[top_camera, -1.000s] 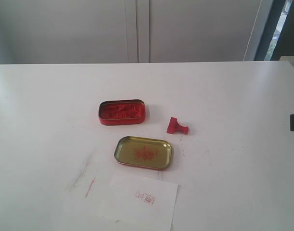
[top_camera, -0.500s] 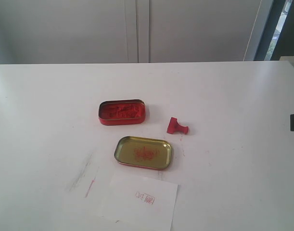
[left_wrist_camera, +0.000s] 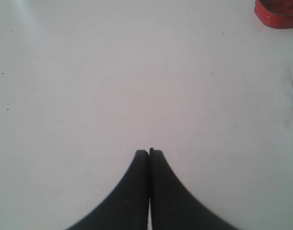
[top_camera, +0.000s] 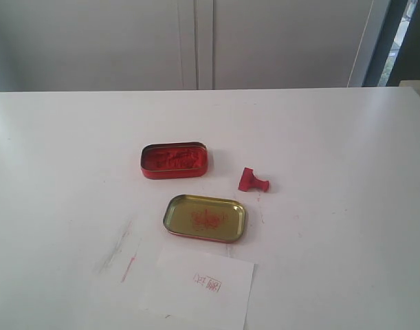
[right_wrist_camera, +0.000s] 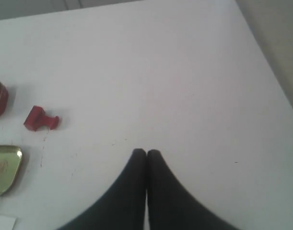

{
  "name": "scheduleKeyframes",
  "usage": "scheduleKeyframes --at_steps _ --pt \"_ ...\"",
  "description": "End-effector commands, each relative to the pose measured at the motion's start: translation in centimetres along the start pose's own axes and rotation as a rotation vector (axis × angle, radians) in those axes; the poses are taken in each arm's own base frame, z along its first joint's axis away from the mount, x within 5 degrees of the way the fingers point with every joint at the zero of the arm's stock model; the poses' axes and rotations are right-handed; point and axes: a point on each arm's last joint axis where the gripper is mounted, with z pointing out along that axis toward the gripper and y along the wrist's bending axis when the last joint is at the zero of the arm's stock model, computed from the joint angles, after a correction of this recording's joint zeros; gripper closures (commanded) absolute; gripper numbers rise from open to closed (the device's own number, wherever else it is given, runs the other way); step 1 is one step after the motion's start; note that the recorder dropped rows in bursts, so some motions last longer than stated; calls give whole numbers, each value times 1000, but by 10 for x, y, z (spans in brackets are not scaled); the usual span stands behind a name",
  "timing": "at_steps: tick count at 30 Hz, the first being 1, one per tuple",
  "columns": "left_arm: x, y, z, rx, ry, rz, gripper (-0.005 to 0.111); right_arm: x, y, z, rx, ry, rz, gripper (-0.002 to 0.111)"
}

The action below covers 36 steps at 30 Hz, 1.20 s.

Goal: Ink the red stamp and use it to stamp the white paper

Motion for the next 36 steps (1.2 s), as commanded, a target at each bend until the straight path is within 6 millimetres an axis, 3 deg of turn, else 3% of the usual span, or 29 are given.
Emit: scheduleKeyframes --at_steps 1,17,36 --pt "3 0 1 0 12 -7 107 2 -8 -23 58 -106 42 108" --pt "3 0 1 0 12 -7 107 22 -5 -85 73 -395 42 108" --pt "3 0 1 0 12 -7 107 23 -4 -91 82 -435 -15 108"
